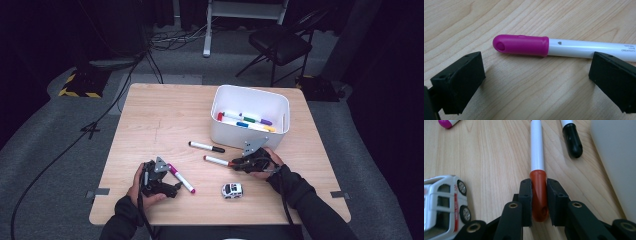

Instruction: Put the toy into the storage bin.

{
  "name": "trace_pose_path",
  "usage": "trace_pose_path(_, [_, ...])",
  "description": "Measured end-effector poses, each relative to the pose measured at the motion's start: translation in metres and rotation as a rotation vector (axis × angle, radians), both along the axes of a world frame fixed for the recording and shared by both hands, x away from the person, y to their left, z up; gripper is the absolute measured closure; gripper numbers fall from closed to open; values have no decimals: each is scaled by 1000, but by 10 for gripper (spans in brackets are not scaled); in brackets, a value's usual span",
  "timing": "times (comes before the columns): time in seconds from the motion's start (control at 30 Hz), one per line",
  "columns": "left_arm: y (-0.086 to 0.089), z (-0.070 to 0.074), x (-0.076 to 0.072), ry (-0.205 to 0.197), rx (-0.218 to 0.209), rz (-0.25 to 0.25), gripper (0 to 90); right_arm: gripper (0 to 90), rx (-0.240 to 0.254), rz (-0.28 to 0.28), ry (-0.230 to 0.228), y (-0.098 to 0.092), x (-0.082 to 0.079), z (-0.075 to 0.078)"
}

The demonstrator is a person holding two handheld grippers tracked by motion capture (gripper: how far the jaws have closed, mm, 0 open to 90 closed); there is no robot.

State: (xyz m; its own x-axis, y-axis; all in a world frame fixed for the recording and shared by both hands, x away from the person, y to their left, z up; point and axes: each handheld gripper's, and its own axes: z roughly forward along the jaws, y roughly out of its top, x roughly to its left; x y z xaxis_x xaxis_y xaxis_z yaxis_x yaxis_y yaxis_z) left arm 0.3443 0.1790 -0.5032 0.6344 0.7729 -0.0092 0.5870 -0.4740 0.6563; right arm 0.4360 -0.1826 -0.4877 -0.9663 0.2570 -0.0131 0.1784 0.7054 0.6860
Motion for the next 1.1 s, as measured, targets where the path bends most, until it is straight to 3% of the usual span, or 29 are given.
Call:
trace_pose_path(0.4, [0,0,0,0,1,0,5,753,76,2,-88,-21,-19,36])
trace_pose_path(0.67, [0,0,0,0,1,-1,6,753,116,46,-133,-32,-31,75])
trace_pose_path(0.9, [0,0,0,0,0,0,6,753,172,28,-171,-57,-27,118])
trace_pose_path(1.1, [0,0,0,0,0,0,5,753,188,-4,-212,-71,-22,145])
